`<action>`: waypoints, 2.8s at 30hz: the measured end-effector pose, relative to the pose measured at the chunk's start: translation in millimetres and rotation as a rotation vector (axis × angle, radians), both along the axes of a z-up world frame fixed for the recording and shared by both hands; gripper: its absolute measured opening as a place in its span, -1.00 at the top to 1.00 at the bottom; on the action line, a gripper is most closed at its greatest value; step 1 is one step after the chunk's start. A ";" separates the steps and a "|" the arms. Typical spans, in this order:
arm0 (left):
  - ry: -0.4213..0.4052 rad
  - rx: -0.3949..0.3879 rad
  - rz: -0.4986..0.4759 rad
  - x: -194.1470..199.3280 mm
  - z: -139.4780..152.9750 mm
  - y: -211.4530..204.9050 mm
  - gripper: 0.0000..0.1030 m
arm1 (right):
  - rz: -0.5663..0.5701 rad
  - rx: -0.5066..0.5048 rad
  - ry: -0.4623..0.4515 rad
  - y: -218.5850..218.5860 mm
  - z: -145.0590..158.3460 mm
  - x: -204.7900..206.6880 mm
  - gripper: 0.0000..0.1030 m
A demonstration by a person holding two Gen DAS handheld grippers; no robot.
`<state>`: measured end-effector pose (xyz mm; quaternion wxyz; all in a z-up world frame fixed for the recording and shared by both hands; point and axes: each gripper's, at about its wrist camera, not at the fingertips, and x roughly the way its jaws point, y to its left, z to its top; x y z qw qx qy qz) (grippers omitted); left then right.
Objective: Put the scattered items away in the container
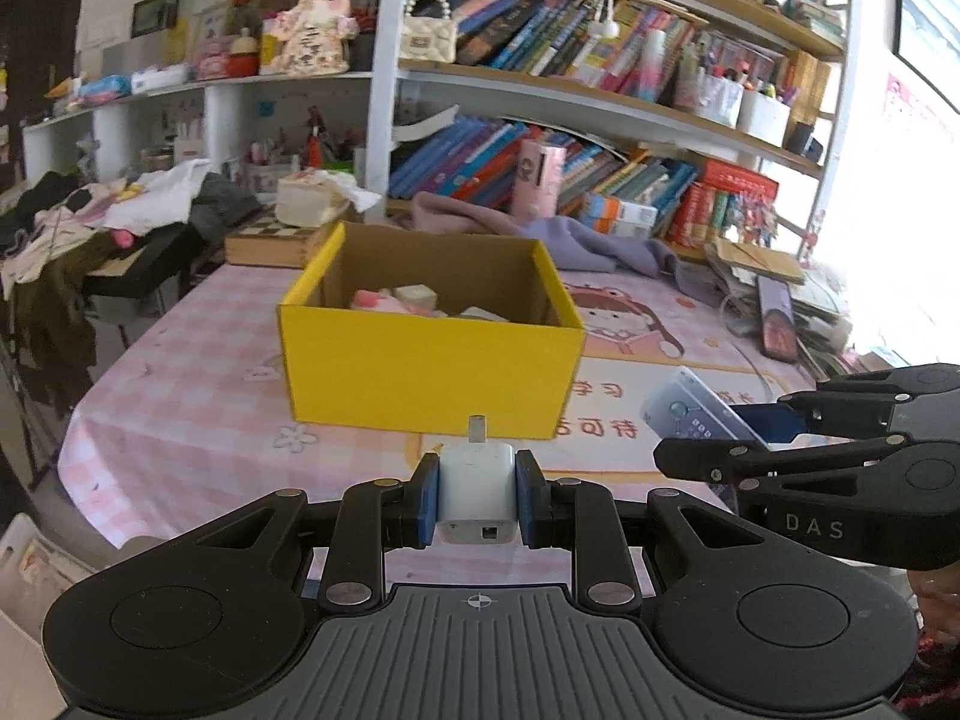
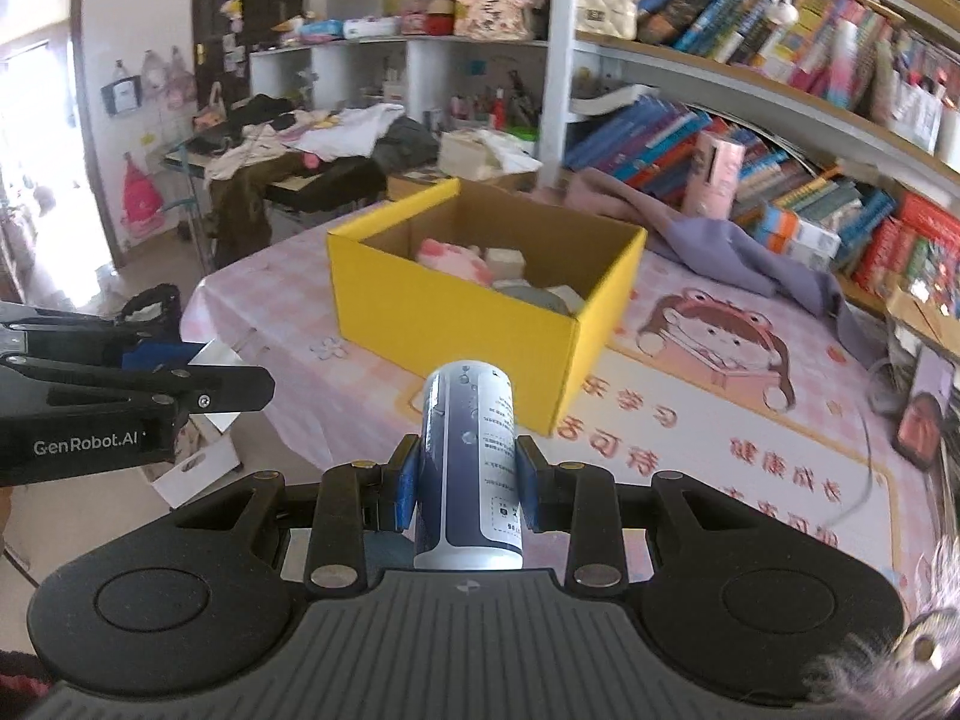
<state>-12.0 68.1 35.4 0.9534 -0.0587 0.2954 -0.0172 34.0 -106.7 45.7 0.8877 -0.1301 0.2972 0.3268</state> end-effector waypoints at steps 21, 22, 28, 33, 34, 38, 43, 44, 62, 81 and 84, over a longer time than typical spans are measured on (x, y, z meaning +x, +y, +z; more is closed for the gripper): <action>-0.072 0.085 0.003 128.0 34.3 36.4 0.54 | 0.079 0.149 -0.040 50.2 27.1 111.9 0.41; -0.073 0.096 -0.007 141.2 35.8 36.7 0.54 | 0.068 0.156 -0.049 53.0 30.0 124.5 0.41; -0.010 0.144 -0.053 219.8 26.5 36.6 0.54 | 0.022 0.125 -0.059 75.6 27.0 198.0 0.41; 0.061 0.172 -0.057 267.6 8.6 33.9 0.54 | -0.042 0.094 0.014 91.1 4.6 248.3 0.41; 0.075 0.169 -0.060 272.9 5.4 33.1 0.54 | -0.052 0.088 0.028 92.6 0.5 256.0 0.41; 0.128 0.138 -0.059 291.8 -6.6 36.9 0.54 | -0.052 0.053 0.065 94.5 -14.3 276.8 0.41; 0.182 0.155 -0.045 321.8 -17.4 41.3 0.54 | -0.051 0.015 0.113 101.3 -30.0 299.8 0.41; 0.190 0.159 -0.045 326.7 -18.4 43.1 0.54 | -0.043 0.001 0.117 104.7 -32.2 303.7 0.41; 0.302 0.209 0.033 361.8 -42.9 55.2 0.13 | 0.035 -0.082 0.183 137.5 -52.5 332.1 0.40; -0.035 0.217 0.115 237.9 36.1 36.4 -0.88 | 0.068 0.030 -0.082 98.4 7.8 241.3 0.04; -0.071 0.198 0.121 219.7 45.3 34.1 -0.90 | 0.046 0.060 -0.112 86.5 18.9 226.1 0.04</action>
